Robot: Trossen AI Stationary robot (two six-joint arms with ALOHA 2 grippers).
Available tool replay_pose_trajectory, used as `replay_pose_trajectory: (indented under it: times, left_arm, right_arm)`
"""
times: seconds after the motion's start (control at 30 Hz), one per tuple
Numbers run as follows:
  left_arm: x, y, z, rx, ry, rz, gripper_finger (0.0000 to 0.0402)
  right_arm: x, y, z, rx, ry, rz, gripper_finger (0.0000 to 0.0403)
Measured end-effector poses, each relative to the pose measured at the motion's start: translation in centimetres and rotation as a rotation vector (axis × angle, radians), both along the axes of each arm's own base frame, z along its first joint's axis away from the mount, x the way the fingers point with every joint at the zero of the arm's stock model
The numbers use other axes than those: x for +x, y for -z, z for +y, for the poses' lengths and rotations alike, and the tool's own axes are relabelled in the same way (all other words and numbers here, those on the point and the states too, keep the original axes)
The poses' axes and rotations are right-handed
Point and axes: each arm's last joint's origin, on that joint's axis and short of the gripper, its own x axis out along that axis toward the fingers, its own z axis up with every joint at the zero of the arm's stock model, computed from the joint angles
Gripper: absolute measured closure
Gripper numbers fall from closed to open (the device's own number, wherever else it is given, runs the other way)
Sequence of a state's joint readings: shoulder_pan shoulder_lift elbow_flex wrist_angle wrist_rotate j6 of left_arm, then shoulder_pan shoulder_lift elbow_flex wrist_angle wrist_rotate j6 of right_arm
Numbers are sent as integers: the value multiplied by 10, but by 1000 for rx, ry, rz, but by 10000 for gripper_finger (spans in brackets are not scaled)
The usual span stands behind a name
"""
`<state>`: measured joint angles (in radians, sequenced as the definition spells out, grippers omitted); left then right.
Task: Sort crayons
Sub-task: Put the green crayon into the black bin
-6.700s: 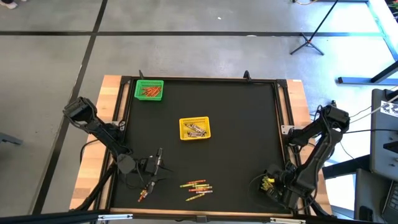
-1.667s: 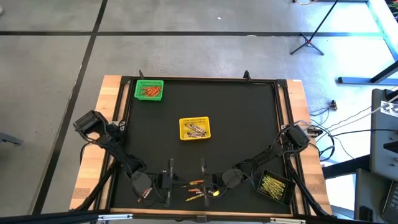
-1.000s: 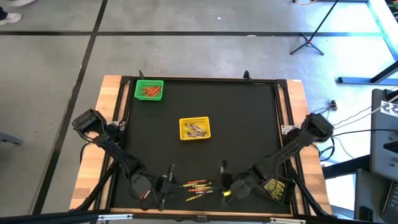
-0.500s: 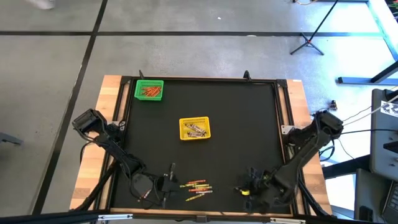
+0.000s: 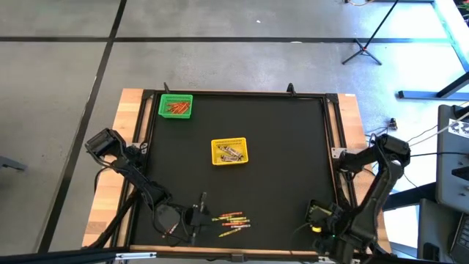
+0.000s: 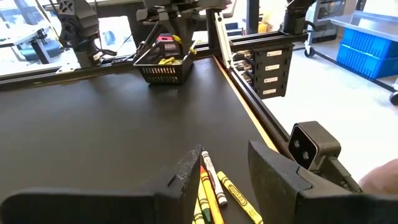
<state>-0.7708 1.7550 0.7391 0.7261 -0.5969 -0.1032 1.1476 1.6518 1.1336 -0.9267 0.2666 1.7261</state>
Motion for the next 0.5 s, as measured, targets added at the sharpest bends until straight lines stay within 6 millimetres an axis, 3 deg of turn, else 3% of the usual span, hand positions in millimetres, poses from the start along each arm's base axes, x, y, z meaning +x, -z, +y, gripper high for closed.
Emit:
replay_pose_trajectory:
  times: [0.33, 0.5]
  left_arm:
    - [1, 0, 2, 1, -8, 0, 285]
    - [2, 0, 2, 1, -8, 0, 285]
  right_arm:
    - [-24, 3, 5, 0, 88, 65, 369]
    - [-24, -11, 4, 92, 65, 36, 390]
